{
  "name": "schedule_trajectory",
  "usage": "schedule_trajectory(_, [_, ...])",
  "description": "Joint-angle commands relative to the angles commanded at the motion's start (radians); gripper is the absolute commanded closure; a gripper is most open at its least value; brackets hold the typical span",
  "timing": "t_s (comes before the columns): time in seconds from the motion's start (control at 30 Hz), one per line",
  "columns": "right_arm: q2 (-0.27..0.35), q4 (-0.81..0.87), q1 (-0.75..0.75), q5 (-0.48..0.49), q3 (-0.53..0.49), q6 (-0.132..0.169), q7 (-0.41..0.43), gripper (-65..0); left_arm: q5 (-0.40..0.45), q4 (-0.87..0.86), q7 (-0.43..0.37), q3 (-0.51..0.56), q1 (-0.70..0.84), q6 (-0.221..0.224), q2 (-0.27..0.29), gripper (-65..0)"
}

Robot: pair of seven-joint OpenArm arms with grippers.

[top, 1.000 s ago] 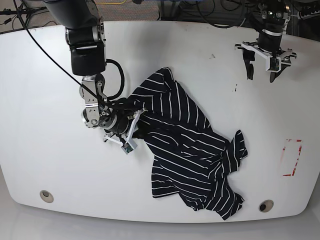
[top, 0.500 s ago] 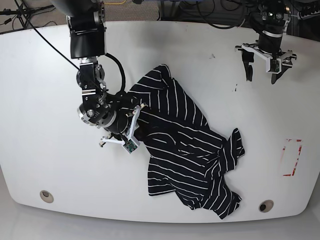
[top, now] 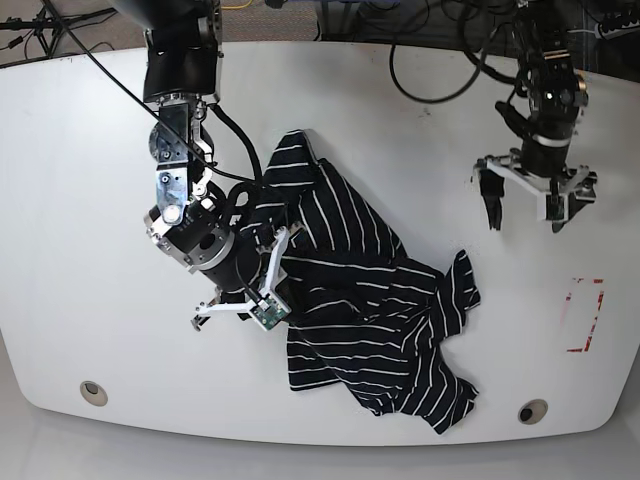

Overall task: Fold the T-shirt properly
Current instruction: 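Move the left gripper to the shirt's opposite edge and grasp it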

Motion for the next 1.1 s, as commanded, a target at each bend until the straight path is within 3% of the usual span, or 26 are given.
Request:
schedule_trajectory(0.33, [-0.002, 0.048, -0.008, 0.0, 0.0, 0.006, 0.0, -1.4, 0.002, -0.207, 0.0, 0.061, -0.152, -0.031, -0.003, -58.2])
schedule_trajectory(0.67, [-0.002, 0.08, -0.009, 0.002, 0.0, 0.008, 0.0, -1.4, 0.002, -0.365, -0.005, 0.144, -0.232, -0.031, -0.003, -58.1])
schedule_trajectory(1.1, [-0.002, 0.106, -0.017, 0.008, 0.0, 0.009, 0.0, -1.4, 0.002, -0.525, -0.081, 0.25, -0.293, -0.021, 0.002, -58.1])
